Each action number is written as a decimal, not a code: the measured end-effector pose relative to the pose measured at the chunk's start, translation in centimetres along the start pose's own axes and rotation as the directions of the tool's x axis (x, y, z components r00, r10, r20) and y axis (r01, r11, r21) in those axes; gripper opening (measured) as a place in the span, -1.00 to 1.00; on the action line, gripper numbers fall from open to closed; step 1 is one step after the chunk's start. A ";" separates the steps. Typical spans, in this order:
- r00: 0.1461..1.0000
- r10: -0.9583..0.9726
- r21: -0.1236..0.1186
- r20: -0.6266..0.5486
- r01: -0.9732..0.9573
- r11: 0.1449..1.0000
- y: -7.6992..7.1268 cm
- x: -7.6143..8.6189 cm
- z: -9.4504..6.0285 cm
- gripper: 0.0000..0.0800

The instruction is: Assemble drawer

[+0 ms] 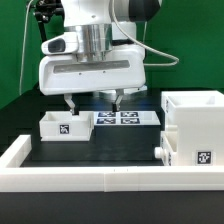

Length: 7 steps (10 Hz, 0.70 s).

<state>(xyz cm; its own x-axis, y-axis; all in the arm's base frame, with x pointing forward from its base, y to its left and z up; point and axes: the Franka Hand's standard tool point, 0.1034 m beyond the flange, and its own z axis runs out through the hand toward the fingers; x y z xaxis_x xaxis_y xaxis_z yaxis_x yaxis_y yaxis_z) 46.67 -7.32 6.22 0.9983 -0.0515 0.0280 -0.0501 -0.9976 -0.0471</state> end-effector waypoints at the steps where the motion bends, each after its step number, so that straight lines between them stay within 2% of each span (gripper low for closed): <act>1: 0.996 0.091 -0.005 0.010 -0.091 0.996 0.1 -0.2 -0.1 0.62; 3: 0.998 0.061 -0.008 0.005 -0.061 0.998 1.2 -1.2 0.2 0.62; 7: 0.999 0.043 -0.007 0.003 -0.043 0.999 0.8 -1.0 0.2 0.62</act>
Offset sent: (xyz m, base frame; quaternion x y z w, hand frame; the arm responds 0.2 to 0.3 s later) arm 0.0000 0.0000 0.0000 0.0000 0.0000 0.0000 1.0000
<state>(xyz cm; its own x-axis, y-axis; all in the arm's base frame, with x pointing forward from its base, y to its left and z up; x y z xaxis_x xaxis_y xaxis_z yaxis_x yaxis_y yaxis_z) 45.65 -8.04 6.00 0.9953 -0.0943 0.0225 -0.0933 -0.9948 -0.0410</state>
